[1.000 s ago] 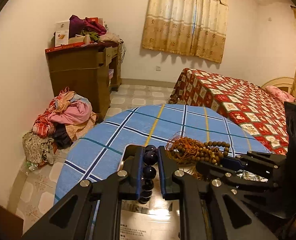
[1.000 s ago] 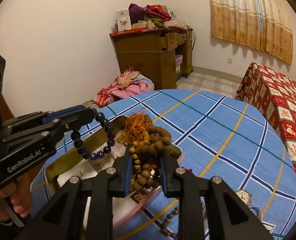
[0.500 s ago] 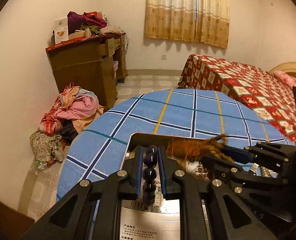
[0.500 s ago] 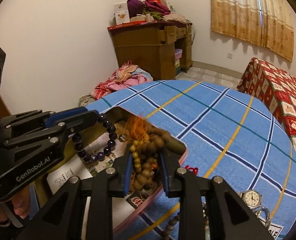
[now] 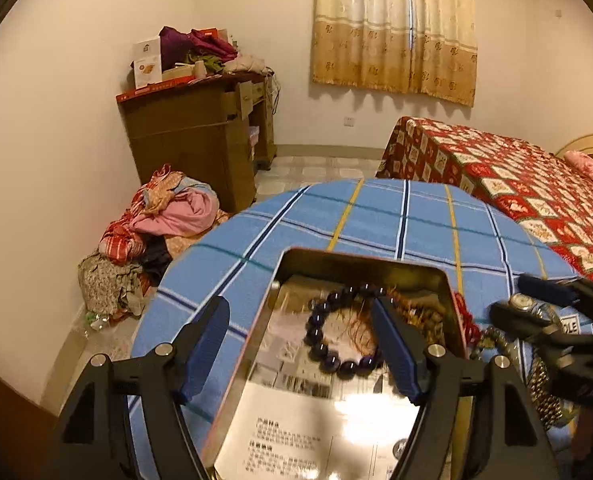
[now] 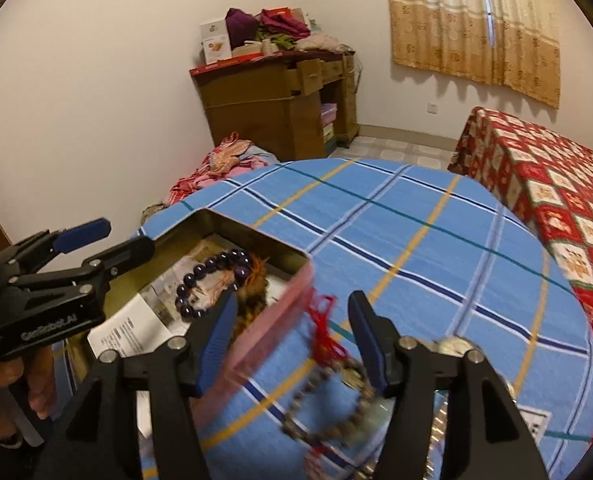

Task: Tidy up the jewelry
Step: 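Move both open tools back over the jewelry pile, then grasp the green jade bangle with the right tool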

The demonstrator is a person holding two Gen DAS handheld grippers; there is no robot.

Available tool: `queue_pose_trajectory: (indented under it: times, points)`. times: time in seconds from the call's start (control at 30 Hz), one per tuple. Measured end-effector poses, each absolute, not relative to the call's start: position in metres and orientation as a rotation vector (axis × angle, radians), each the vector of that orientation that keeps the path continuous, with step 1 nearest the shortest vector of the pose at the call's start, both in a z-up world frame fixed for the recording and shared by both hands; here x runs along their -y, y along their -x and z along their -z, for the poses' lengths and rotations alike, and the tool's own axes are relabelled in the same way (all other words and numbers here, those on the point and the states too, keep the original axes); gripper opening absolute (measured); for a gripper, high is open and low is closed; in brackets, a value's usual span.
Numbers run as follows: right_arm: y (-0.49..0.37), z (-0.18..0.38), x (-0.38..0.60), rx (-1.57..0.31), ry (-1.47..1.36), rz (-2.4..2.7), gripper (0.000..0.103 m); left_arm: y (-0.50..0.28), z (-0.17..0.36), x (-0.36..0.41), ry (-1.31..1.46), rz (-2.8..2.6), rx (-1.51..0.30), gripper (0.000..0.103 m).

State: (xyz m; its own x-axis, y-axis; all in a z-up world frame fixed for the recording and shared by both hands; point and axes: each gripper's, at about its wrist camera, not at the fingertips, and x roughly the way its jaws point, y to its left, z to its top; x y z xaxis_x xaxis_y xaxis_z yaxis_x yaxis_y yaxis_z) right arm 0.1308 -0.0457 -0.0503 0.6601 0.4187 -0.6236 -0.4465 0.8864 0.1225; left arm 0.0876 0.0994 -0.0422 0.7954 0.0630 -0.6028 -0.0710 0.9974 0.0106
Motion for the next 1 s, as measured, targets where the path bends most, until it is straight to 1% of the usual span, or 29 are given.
queue_pose_trajectory:
  times: [0.23,0.5,0.8,0.83,0.9,0.93,1.0]
  points:
    - [-0.108,0.048,0.103,-0.686,-0.004,-0.392,0.067,-0.065,0.051,-0.089,0.043,-0.085,-0.648,0.073]
    - [-0.084,0.062,0.159,-0.713,-0.050,-0.274,0.067,-0.049,0.044,-0.055,0.015,-0.032,-0.646,0.073]
    - [-0.065,0.079,0.183,-0.745,-0.053,-0.265,0.067,-0.033,0.044,-0.010,-0.030,0.036,-0.652,0.073]
    - [-0.064,0.081,0.184,-0.749,-0.051,-0.269,0.067,-0.032,0.045,-0.007,-0.035,0.043,-0.654,0.073]
    - [-0.062,0.085,0.182,-0.760,-0.041,-0.287,0.059,-0.029,0.045,-0.001,-0.045,0.051,-0.652,0.073]
    - [-0.061,0.086,0.181,-0.765,-0.037,-0.295,0.058,-0.028,0.045,0.002,-0.048,0.057,-0.651,0.073]
    - [-0.061,0.090,0.177,-0.777,-0.028,-0.314,0.051,-0.026,0.046,0.006,-0.052,0.065,-0.651,0.073]
